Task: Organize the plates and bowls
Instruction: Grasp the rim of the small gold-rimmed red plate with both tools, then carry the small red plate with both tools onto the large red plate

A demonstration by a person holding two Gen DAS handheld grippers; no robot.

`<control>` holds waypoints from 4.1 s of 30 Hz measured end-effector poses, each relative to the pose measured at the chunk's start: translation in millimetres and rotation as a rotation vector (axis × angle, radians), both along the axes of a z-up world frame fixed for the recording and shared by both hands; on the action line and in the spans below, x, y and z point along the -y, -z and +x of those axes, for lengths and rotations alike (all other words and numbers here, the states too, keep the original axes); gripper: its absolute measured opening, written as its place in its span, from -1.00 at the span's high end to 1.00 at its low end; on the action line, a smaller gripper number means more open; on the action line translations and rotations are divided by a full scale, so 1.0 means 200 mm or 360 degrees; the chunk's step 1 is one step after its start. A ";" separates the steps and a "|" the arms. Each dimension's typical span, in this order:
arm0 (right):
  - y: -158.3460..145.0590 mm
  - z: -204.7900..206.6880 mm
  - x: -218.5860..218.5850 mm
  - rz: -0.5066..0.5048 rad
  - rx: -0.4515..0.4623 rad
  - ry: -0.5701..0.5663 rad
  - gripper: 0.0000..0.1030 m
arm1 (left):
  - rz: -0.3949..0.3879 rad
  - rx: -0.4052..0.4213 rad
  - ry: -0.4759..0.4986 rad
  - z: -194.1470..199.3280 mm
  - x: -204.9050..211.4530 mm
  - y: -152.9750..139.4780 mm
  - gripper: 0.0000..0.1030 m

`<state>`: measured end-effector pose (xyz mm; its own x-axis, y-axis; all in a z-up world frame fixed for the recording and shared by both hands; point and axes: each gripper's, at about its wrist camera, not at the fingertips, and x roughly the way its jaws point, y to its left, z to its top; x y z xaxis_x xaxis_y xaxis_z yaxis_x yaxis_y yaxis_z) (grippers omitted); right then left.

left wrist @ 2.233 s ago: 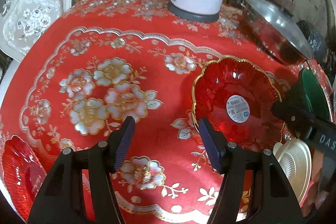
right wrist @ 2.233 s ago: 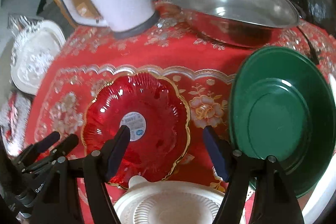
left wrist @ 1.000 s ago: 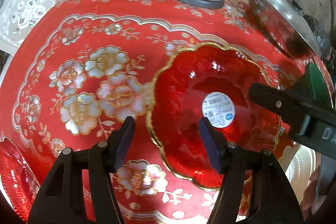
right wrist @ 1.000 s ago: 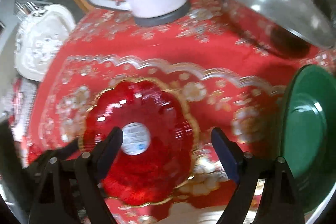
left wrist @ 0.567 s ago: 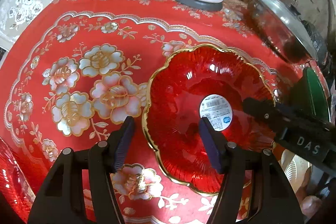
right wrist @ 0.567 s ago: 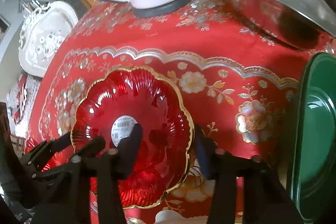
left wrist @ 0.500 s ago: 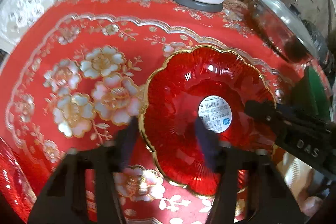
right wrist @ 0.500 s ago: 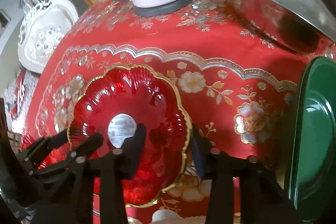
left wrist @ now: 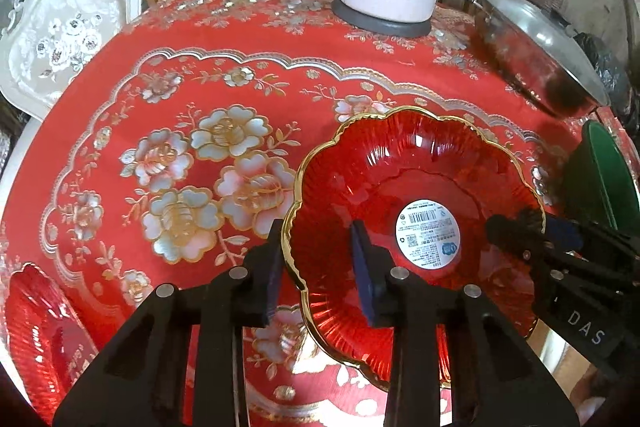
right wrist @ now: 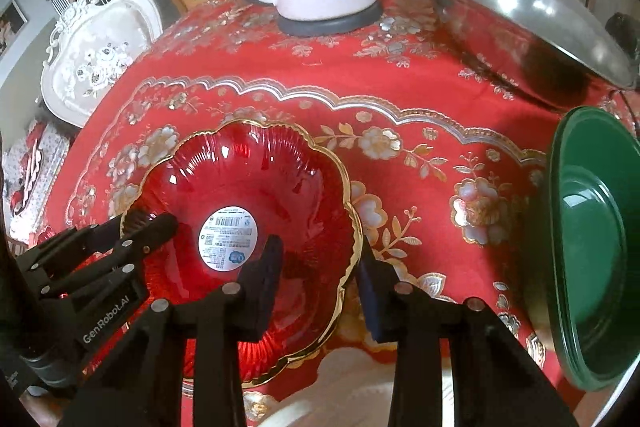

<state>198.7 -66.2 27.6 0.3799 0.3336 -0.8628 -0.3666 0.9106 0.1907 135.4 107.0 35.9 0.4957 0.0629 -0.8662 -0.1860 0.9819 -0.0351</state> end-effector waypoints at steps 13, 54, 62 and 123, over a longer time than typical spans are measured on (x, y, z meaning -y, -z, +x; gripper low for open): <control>-0.17 -0.23 -0.12 0.0013 0.0164 -0.0091 0.25 | 0.0026 0.0137 -0.0043 -0.25 -0.13 -0.21 0.39; -0.22 -0.89 -0.86 -0.0015 0.0218 -0.0590 0.25 | -0.0022 0.0310 -0.0410 -1.17 -0.82 -0.31 0.40; -0.14 -0.93 -0.98 -0.0052 0.0167 -0.0631 0.22 | -0.0053 0.0235 -0.0462 -1.20 -0.90 -0.18 0.40; -0.02 -0.95 -1.10 -0.0180 0.0210 -0.0695 -0.10 | 0.0241 0.0292 -0.0565 -1.13 -0.89 -0.04 0.12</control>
